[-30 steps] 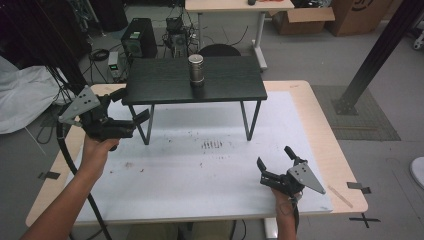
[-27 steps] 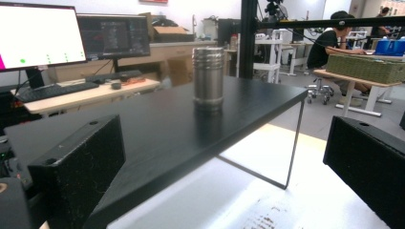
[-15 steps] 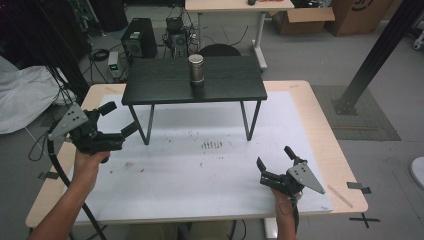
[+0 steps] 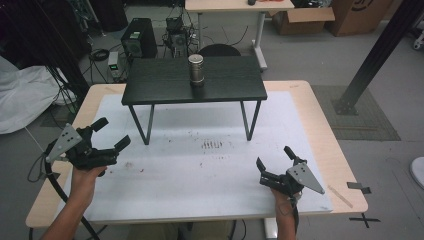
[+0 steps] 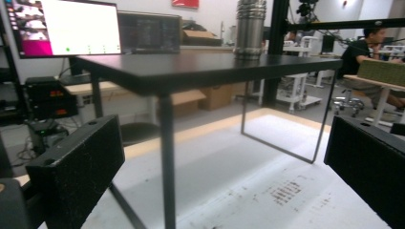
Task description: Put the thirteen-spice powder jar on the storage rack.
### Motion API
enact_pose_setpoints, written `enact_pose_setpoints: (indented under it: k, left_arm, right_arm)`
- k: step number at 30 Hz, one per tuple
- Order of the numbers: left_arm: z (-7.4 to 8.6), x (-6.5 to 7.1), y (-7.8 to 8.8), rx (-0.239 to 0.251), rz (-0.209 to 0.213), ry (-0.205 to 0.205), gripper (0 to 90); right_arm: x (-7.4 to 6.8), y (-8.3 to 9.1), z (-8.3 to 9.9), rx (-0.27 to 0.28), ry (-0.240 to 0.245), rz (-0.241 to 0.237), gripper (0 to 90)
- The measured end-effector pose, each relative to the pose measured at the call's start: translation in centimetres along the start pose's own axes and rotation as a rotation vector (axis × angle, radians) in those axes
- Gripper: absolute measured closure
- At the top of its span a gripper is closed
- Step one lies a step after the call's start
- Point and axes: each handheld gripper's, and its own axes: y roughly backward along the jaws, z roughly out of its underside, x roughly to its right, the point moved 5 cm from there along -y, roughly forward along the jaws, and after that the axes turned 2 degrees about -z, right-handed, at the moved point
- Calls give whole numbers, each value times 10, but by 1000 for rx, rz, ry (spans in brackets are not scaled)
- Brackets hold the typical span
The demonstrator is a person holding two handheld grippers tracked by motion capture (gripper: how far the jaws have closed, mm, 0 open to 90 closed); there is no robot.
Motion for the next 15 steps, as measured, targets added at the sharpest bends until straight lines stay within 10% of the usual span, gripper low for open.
enact_pose_setpoints:
  k: [15]
  left_arm:
    - [42,-12,11,-3,-85,-14,3]
  right_arm:
    - [0,0,0,0,1,-2,0]
